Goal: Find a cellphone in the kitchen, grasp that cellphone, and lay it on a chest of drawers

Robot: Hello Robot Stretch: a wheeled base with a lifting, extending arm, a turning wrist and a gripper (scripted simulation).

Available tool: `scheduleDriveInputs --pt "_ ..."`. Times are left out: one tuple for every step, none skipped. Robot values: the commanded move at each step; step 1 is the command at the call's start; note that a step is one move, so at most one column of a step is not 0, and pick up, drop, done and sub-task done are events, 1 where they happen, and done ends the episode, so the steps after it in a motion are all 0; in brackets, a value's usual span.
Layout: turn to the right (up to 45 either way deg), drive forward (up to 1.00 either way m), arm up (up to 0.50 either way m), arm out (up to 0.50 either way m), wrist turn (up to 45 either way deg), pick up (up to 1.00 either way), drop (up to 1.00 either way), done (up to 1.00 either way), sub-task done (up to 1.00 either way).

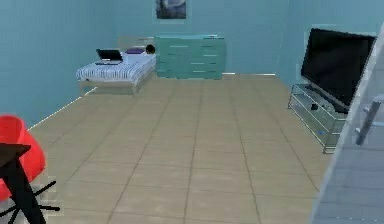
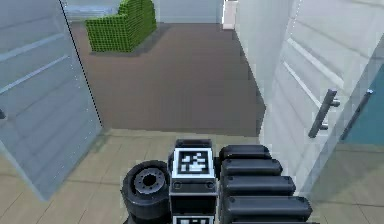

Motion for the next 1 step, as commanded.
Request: scheduleDriveInputs --pt "0.0 1.0 0.0 0.0 0.0 0.0 0.0 0.0 0.0"
